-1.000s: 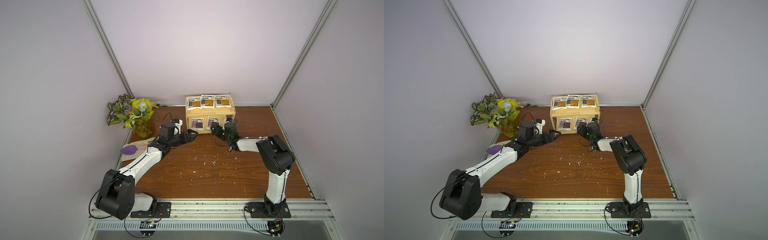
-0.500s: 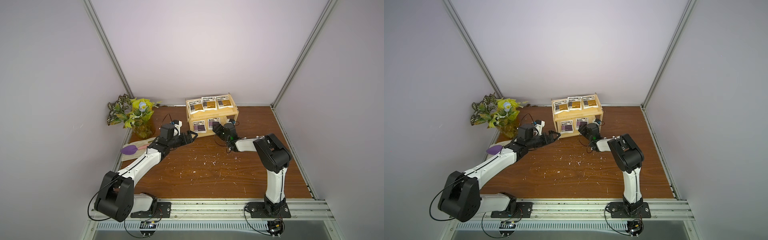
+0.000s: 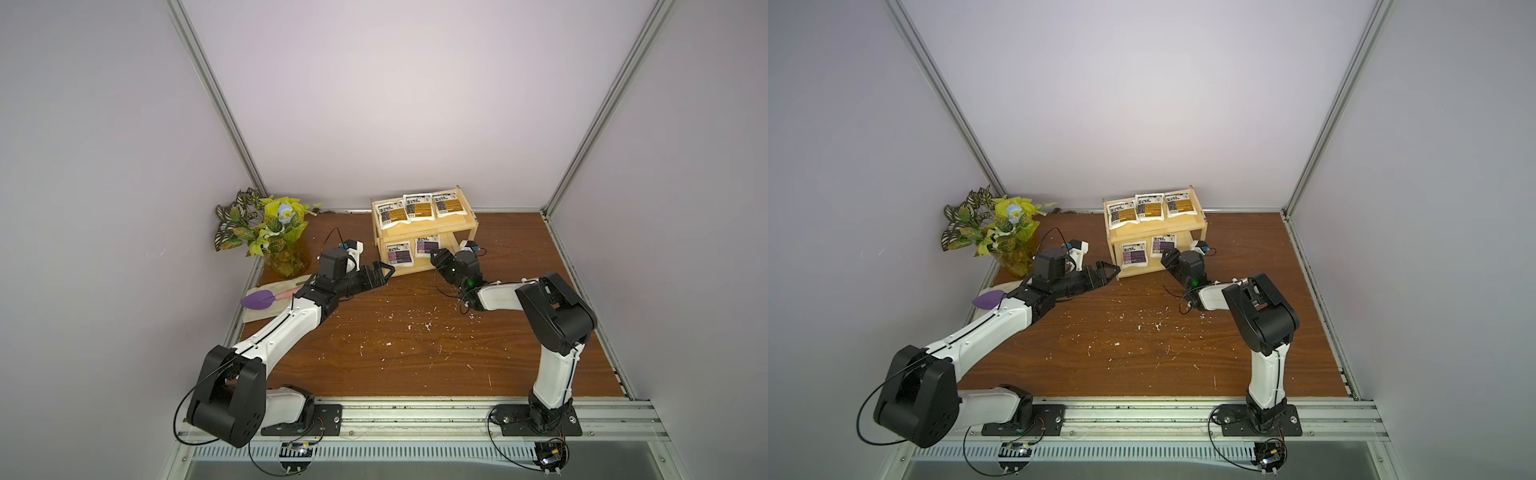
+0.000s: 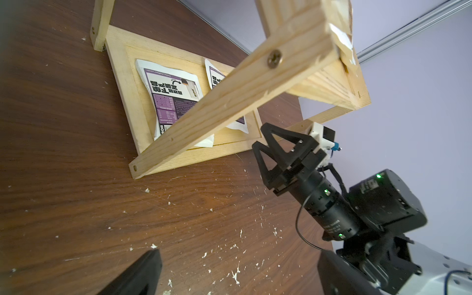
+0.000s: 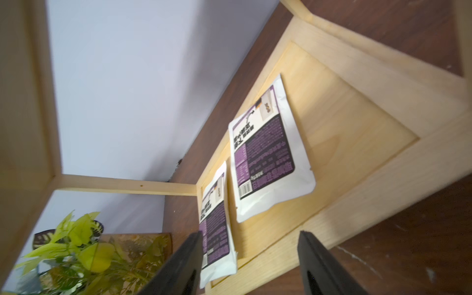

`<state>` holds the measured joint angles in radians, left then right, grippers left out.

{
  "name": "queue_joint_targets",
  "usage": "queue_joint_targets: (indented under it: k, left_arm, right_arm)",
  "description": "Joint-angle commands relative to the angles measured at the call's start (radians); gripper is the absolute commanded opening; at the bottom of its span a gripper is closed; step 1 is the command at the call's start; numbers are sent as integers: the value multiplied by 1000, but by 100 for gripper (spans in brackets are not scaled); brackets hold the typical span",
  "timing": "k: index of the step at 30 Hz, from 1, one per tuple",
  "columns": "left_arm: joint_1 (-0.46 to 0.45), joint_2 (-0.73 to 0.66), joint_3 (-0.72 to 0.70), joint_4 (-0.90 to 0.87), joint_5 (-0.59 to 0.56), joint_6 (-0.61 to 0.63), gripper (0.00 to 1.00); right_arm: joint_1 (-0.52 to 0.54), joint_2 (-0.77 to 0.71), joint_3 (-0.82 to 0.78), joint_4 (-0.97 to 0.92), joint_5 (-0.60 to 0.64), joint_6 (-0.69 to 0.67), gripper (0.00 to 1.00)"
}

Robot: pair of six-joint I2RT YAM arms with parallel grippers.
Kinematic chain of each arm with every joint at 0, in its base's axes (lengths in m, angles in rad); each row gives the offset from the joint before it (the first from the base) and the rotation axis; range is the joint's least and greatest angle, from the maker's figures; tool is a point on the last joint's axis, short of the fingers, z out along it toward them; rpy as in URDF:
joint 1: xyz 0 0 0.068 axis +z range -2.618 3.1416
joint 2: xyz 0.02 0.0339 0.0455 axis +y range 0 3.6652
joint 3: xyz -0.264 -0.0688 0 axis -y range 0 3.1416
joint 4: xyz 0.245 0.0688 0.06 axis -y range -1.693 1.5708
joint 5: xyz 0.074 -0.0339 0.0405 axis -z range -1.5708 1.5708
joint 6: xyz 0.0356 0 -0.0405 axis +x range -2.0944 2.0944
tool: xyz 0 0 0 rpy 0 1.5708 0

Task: Place the bagged coffee beans on the shelf by color
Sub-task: Adjust the bagged coffee beans on the shelf, then reset both arms

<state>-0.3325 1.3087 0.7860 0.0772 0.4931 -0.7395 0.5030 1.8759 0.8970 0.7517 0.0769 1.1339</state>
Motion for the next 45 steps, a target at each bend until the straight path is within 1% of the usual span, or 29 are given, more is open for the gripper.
queue_joint_targets:
  k: [1, 4, 7, 13, 17, 19, 23, 27, 30, 33, 35, 37, 38, 41, 44, 45]
  left_arm:
    - [10, -9, 18, -11, -16, 25, 100]
    - [10, -10, 21, -13, -29, 30, 99]
    - [10, -17, 20, -23, -43, 39, 100]
    - [10, -63, 18, -61, -110, 86, 100]
    - [10, -105, -12, -44, -179, 111, 100]
    - [10, -112, -26, -21, -197, 124, 100]
    - [10, -77, -27, -12, -210, 147, 100]
    - [11, -79, -60, 41, -271, 164, 99]
    - [11, -128, -81, 86, -359, 220, 100]
    - [11, -192, -84, 101, -473, 297, 100]
    - [10, -245, -103, 133, -565, 346, 100]
    - [11, -292, -137, 204, -640, 398, 100]
    - [11, -317, -160, 246, -678, 427, 100]
    - [10, -374, -231, 384, -785, 520, 100]
    - [10, -401, -310, 533, -888, 624, 99]
    - [12, -403, -336, 578, -918, 654, 100]
  right_arm:
    - [9, -104, -44, 33, -1, 4, 65]
    - [11, -170, -113, 30, -9, 22, 65]
    - [9, -253, -173, -22, -15, 10, 66]
    - [0, -452, -242, -236, -5, -133, 69]
    - [-24, -563, -269, -371, 43, -213, 72]
    - [-50, -599, -273, -424, 52, -229, 72]
    - [-117, -633, -252, -521, 35, -274, 74]
    - [-168, -666, -213, -623, 31, -358, 75]
    - [-201, -718, -184, -690, 74, -439, 77]
    - [-230, -788, -164, -719, 129, -527, 79]
    - [-249, -817, -147, -727, 170, -581, 85]
    - [-263, -829, -130, -728, 209, -623, 92]
    - [-271, -830, -122, -727, 231, -637, 99]
    - [-292, -827, -102, -686, 299, -683, 99]
    - [-311, -815, -116, -596, 408, -744, 99]
    - [-319, -810, -128, -558, 426, -767, 99]
